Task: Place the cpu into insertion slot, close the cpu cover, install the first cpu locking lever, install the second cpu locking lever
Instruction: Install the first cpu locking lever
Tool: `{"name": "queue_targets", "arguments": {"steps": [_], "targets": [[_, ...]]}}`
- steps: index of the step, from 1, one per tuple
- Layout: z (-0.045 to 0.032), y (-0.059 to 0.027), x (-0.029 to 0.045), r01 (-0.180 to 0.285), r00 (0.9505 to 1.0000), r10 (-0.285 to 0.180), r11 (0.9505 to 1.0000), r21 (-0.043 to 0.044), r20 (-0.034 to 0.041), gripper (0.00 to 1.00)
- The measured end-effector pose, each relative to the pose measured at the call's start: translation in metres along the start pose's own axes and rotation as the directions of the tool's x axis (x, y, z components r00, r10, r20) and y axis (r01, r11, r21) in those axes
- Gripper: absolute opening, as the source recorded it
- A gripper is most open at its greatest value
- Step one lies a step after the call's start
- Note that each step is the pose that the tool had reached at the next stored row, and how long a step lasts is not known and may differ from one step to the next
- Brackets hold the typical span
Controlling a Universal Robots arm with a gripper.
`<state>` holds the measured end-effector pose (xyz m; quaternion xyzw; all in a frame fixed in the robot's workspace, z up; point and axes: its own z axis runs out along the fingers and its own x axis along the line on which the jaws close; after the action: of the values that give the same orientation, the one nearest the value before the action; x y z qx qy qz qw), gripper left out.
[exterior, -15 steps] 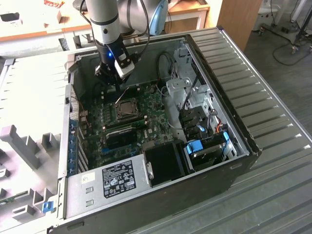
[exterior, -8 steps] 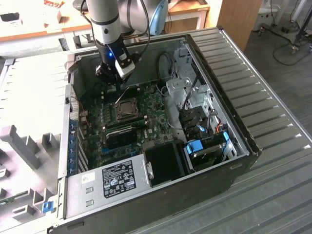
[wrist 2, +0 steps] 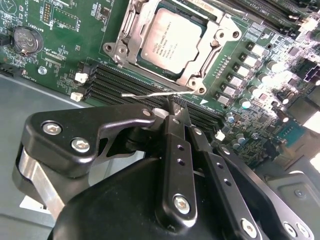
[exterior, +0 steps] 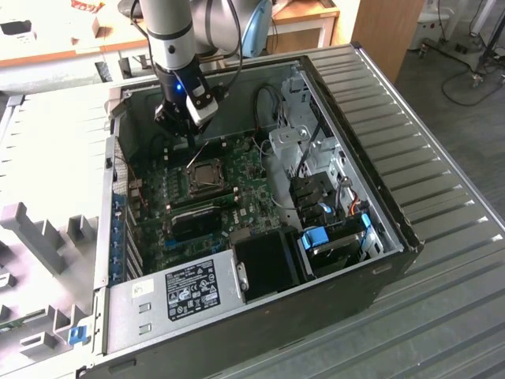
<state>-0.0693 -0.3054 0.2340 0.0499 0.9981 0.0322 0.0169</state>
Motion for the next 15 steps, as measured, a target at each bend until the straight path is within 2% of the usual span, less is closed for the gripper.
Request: {"name": "queue_targets", "arguments": {"steps": [12, 15], "targets": [[0.0004, 0.0018, -0.0011, 0.0, 1.0, 0.0, 1.0, -0.0002, 0.0001, 0.1], [0.001, 0.0019, -0.0025, -0.015, 0.9999, 0.015, 0.9999, 0.0004, 0.001, 0.1]]}}
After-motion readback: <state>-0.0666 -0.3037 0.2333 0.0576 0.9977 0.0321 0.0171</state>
